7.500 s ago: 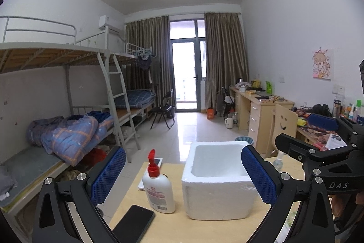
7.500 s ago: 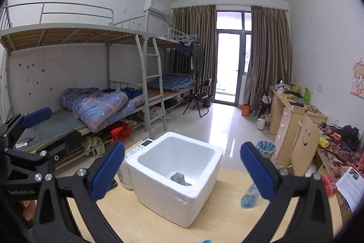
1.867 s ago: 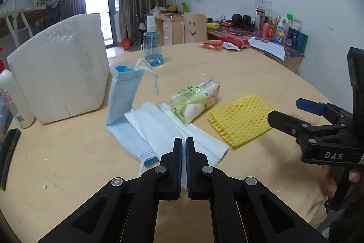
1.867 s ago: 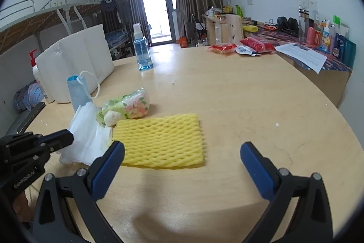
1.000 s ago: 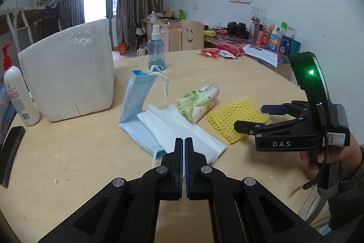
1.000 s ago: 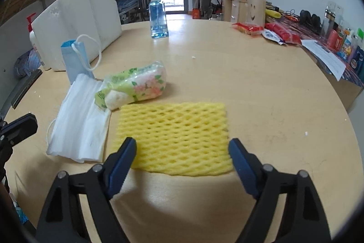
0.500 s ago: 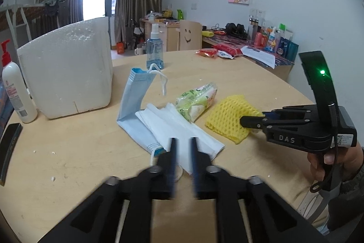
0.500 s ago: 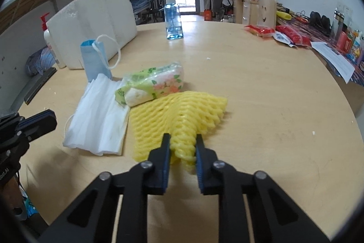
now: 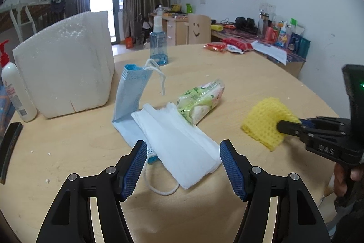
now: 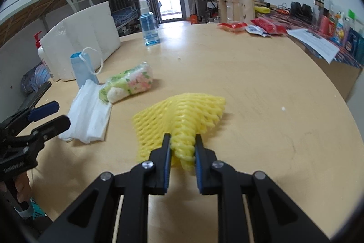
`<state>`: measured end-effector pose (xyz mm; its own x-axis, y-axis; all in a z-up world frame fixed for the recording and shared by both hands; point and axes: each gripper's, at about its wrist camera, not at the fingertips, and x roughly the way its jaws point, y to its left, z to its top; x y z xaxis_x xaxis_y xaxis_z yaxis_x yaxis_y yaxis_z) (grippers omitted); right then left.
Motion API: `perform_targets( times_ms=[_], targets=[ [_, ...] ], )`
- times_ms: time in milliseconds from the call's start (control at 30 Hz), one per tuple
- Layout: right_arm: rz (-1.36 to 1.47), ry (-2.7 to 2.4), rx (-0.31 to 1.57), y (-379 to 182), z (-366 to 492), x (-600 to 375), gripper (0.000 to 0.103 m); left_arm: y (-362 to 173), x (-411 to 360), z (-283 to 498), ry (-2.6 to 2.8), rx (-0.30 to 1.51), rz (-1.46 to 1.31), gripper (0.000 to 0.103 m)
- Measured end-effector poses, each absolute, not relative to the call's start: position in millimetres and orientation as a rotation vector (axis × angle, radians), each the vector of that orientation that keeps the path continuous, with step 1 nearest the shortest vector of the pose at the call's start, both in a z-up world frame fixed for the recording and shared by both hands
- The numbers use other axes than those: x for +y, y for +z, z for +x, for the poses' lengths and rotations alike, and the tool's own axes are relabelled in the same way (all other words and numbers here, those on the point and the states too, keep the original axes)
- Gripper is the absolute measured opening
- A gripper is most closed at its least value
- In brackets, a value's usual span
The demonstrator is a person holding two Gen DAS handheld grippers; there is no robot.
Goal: Organize soft objects
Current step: 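Lift the face mask and yellow mesh and carry both toward the foam box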
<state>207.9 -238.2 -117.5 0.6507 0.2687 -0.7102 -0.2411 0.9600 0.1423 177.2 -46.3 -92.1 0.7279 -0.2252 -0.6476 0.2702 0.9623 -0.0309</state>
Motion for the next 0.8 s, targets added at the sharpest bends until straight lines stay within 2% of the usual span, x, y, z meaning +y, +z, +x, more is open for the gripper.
perform_targets(
  times_ms=[167,500,700,800],
  targets=[
    [0.062,0.288,0.816,-123,203,-245,0.022,-99,-53,183,-0.239,0.733,0.102,0.065],
    [0.096,0.307,0.790,-126,200,-251,0.022,-108,-63,191,-0.245,0.780,0.146,0.040],
    [0.108,0.316,0.784,-127,199,-255,0.022,-116,-73,194,-0.255,0.826,0.198,0.035],
    [0.112,0.319,0.781,-127,200,-257,0.022,-115,-76,195,-0.261,0.828,0.210,0.026]
  ],
)
